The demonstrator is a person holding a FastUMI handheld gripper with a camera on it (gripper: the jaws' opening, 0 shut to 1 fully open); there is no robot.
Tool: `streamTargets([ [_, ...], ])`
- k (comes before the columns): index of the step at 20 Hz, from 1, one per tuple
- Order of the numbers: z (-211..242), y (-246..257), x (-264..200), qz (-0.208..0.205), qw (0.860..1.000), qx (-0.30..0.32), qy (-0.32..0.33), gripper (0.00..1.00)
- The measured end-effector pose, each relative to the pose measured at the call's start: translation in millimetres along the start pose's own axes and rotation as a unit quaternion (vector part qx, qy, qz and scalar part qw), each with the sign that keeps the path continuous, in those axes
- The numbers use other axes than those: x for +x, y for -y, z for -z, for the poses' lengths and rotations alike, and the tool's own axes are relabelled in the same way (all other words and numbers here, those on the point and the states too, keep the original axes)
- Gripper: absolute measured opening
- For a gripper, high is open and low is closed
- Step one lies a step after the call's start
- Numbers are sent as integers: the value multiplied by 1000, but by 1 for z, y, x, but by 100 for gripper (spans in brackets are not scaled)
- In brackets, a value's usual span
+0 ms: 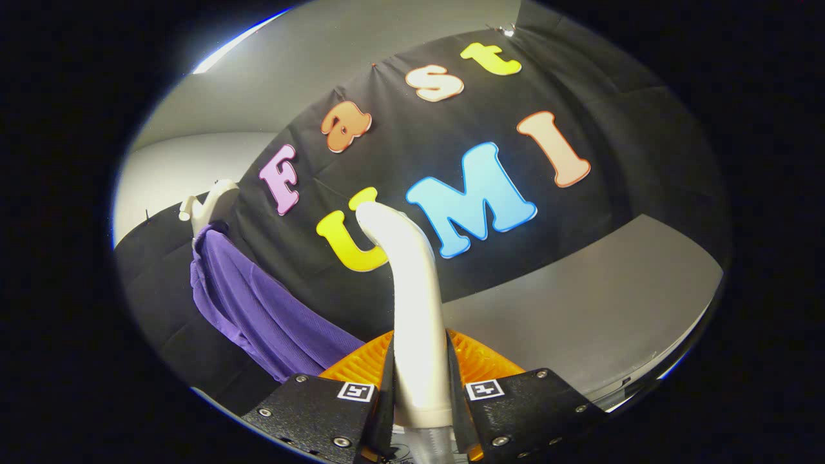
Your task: Iron the clothes twice with a garment steamer, once on the left side and once on the right side.
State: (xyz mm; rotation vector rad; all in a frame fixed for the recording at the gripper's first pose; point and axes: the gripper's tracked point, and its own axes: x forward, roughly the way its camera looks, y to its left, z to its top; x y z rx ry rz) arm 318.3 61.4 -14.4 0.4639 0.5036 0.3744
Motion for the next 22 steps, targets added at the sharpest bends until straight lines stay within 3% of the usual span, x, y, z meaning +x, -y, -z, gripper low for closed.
streamTargets([
  [8,-6,-93,-46,-37,988,-92,122,37],
  [14,5,-154,-55,-56,975,-146,155,38],
  [22,16,-212,-46,-26,953,-215,210,38],
])
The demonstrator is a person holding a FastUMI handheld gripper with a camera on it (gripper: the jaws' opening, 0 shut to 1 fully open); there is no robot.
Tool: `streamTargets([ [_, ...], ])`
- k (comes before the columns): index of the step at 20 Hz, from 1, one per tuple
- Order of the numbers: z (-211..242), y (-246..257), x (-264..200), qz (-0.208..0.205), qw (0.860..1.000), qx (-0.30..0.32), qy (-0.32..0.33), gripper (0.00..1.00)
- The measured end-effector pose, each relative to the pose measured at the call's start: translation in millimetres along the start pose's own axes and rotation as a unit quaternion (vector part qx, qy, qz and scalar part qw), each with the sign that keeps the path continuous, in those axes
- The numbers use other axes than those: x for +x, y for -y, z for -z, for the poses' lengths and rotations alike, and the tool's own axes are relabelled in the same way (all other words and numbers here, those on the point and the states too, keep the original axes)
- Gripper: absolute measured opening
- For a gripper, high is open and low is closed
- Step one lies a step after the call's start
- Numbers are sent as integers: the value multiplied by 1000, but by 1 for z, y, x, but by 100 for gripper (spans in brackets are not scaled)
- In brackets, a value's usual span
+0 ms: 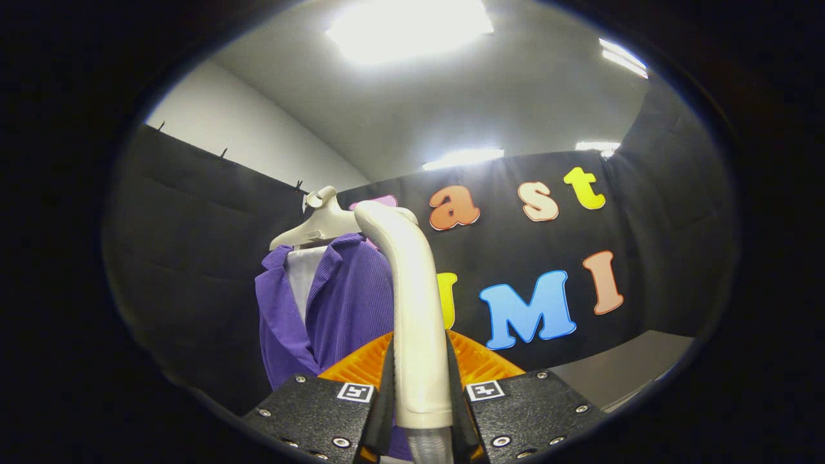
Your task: Iron the clothes twice with a garment steamer, once on the left side and once on the right side.
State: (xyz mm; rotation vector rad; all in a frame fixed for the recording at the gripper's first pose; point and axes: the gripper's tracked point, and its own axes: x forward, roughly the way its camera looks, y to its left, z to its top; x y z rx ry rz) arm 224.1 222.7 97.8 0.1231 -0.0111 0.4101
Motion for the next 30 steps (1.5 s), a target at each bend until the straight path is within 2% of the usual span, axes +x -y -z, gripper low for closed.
streamTargets([
  [7,26,-45,11,0,998,-65,3,38],
  [11,33,-51,9,22,995,-96,15,38],
  [14,49,-62,5,15,993,-114,7,38],
  [17,75,-73,-4,1,992,-123,-18,39],
  [30,145,-57,-55,22,989,-121,-83,39],
])
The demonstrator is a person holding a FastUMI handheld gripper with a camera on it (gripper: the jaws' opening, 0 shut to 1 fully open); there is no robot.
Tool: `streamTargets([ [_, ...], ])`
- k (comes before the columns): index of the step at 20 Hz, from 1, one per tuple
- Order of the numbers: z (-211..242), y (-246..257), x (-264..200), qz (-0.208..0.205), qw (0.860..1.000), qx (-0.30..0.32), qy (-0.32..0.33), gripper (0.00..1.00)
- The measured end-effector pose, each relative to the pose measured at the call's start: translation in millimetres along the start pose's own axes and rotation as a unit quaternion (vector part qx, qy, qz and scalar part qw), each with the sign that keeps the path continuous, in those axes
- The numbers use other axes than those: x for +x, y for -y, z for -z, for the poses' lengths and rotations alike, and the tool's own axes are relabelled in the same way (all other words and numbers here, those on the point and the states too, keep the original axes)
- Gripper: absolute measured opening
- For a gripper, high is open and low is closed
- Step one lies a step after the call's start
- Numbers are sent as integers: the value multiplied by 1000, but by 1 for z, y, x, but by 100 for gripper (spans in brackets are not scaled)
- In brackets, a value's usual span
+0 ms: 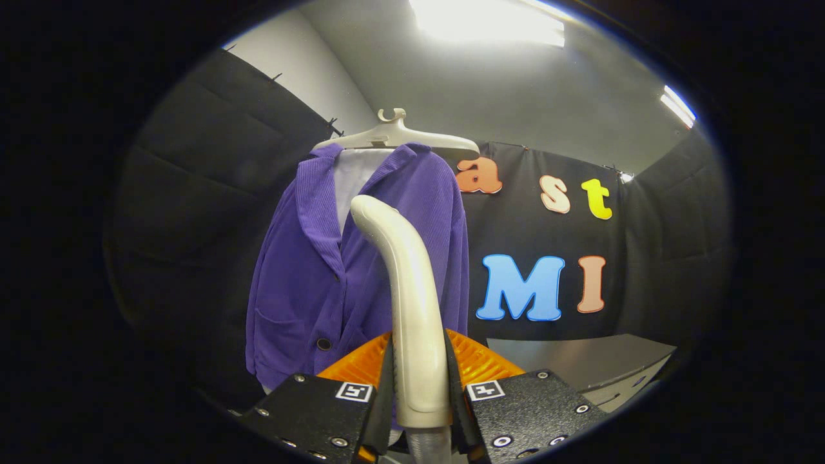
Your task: Iron the clothes twice with a garment steamer, once on the left side and once on the right side.
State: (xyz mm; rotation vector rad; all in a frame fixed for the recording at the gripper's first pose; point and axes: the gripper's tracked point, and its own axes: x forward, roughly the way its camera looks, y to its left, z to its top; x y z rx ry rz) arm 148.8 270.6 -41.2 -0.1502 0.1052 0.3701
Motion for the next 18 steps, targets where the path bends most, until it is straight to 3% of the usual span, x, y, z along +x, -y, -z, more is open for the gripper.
streamTargets([
  [18,109,-11,-54,7,995,26,-101,39],
])
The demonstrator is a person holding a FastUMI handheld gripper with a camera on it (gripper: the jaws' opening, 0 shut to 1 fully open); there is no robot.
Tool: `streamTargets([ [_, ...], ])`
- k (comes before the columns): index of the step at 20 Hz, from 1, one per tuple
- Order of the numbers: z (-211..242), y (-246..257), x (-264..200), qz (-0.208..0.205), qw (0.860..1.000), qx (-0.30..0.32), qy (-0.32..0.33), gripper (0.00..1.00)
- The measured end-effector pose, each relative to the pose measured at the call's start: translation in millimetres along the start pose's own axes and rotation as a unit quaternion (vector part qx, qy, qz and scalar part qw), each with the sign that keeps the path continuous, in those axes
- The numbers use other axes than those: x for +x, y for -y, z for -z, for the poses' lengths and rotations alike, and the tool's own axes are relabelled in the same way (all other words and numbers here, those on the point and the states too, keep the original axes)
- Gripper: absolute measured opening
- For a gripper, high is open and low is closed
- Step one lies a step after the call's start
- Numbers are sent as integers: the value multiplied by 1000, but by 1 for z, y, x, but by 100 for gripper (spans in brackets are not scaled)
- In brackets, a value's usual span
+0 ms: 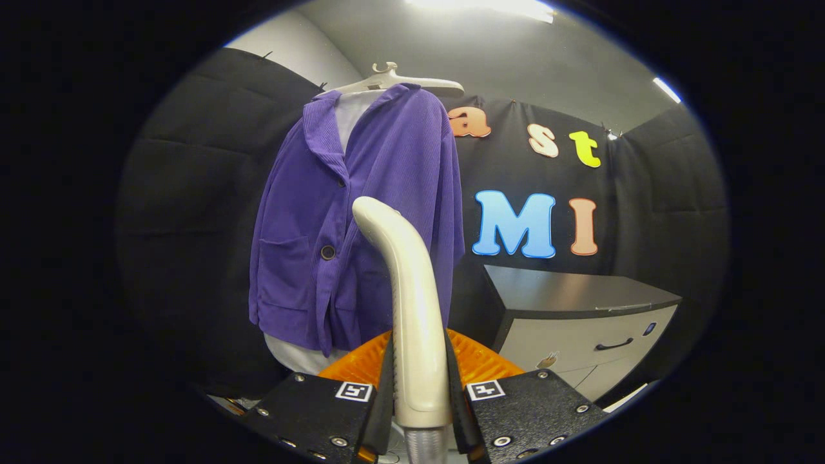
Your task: Iron the clothes twice with a garment steamer, once on the left side and once on the right side.
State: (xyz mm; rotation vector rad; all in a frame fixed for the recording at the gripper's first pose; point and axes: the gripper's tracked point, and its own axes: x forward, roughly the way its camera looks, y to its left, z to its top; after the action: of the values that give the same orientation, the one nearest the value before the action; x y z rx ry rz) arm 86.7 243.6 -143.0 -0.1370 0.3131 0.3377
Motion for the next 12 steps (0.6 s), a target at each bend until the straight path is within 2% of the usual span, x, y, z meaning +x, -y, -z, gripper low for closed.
streamTargets([
  [12,85,-18,-7,-6,998,-14,-54,39],
])
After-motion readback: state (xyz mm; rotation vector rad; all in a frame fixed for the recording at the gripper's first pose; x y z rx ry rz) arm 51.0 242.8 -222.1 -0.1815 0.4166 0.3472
